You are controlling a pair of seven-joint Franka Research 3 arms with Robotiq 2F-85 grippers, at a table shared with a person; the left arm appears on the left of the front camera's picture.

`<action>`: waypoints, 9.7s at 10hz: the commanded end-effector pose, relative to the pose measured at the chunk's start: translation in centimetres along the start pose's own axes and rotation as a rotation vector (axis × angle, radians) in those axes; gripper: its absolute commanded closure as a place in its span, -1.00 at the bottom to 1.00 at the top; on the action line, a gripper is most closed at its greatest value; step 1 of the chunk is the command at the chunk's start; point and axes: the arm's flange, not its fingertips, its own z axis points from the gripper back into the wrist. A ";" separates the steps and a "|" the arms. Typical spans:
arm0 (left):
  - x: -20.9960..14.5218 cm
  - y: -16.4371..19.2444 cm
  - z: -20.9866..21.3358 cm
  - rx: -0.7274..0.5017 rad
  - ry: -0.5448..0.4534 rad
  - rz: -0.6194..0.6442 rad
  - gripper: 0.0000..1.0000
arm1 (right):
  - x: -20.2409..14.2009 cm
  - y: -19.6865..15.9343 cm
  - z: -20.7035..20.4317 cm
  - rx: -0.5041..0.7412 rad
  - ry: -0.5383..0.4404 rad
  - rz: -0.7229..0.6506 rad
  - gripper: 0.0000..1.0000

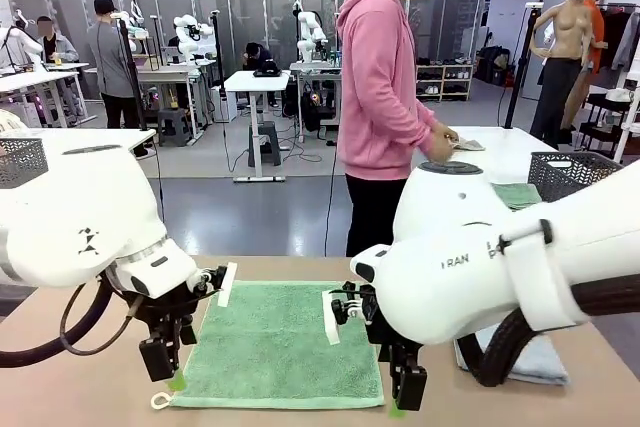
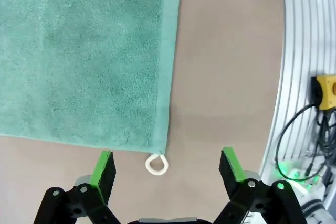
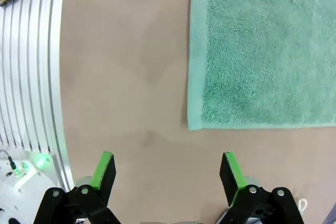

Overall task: Fold the towels and place them in the basket.
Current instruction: When a person lays out a Towel with hook on the table, fold it in half twice.

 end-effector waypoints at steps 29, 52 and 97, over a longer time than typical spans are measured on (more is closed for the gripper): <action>-1.3 1.4 -8.5 0.008 0.099 0.038 1.00 | 1.6 -5.3 -6.3 0.032 0.021 -0.032 1.00; 2.6 14.4 4.2 0.042 0.041 0.118 0.80 | 3.1 -16.6 5.5 0.054 -0.088 -0.172 0.97; -0.6 -5.8 32.8 0.471 -0.179 0.488 -1.00 | 0.5 -23.7 -2.5 -0.030 -0.175 -1.229 -1.00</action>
